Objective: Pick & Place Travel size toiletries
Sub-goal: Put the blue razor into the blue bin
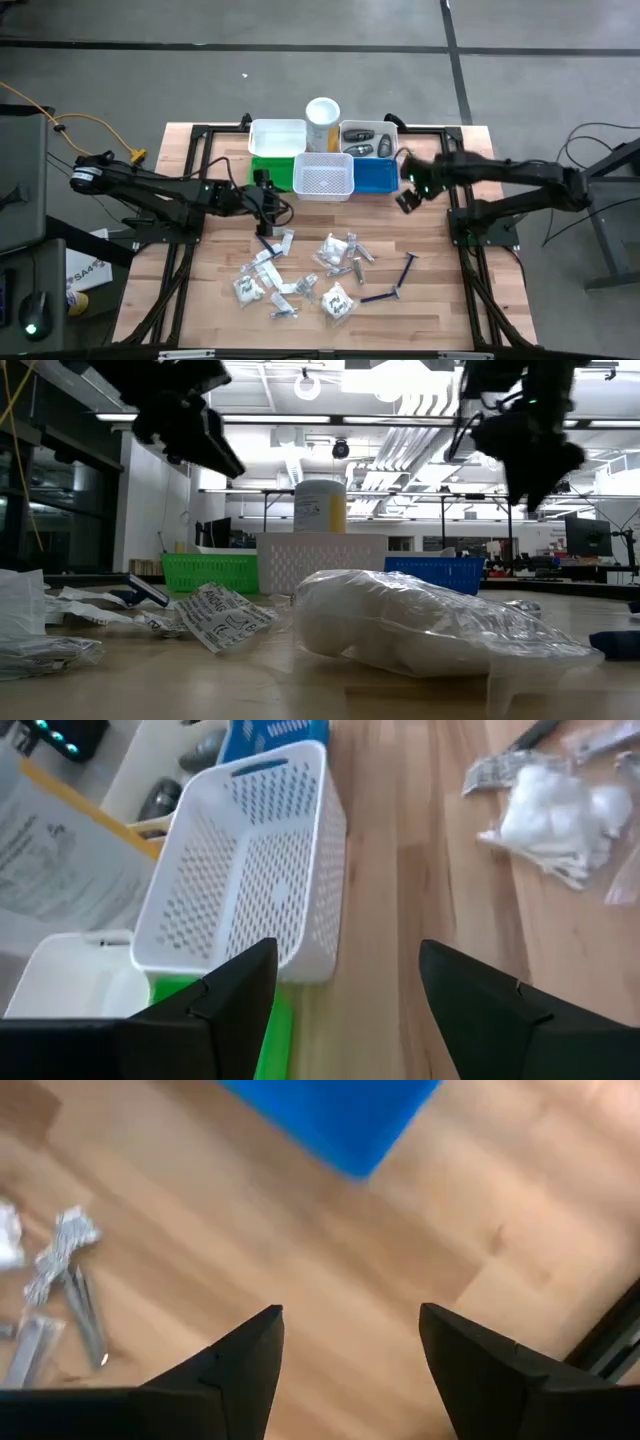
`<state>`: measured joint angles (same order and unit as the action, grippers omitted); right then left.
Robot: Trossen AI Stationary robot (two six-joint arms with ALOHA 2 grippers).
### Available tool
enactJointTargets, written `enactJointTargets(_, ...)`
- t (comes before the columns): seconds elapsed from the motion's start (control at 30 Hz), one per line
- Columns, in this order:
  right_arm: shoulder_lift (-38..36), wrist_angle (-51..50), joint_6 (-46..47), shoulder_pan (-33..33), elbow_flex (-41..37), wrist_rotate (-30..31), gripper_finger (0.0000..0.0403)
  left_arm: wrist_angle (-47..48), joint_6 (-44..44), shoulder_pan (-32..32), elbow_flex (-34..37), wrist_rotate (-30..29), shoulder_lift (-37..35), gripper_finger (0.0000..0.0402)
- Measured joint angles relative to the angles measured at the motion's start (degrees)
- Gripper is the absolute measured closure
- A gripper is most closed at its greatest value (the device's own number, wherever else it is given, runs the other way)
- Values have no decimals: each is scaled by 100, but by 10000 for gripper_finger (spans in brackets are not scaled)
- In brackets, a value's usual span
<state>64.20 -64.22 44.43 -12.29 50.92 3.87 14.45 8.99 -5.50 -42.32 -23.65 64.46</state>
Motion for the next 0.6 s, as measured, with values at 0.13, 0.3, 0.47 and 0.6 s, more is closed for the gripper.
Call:
enactJointTargets(0.13,-78,105,1526,1093,-340,-172,176,-97,-24,1,294,34,-221,171)
enactJointTargets(0.3,56,319,3031,2207,-407,-266,176,-181,-190,-15,563,262,-632,184)
enactJointTargets(0.47,434,563,4228,3041,-407,-238,176,-199,-309,-13,773,522,-1011,192)
enactJointTargets(0.6,915,742,5053,3505,-407,-265,176,-266,-323,-13,832,726,-1230,193)
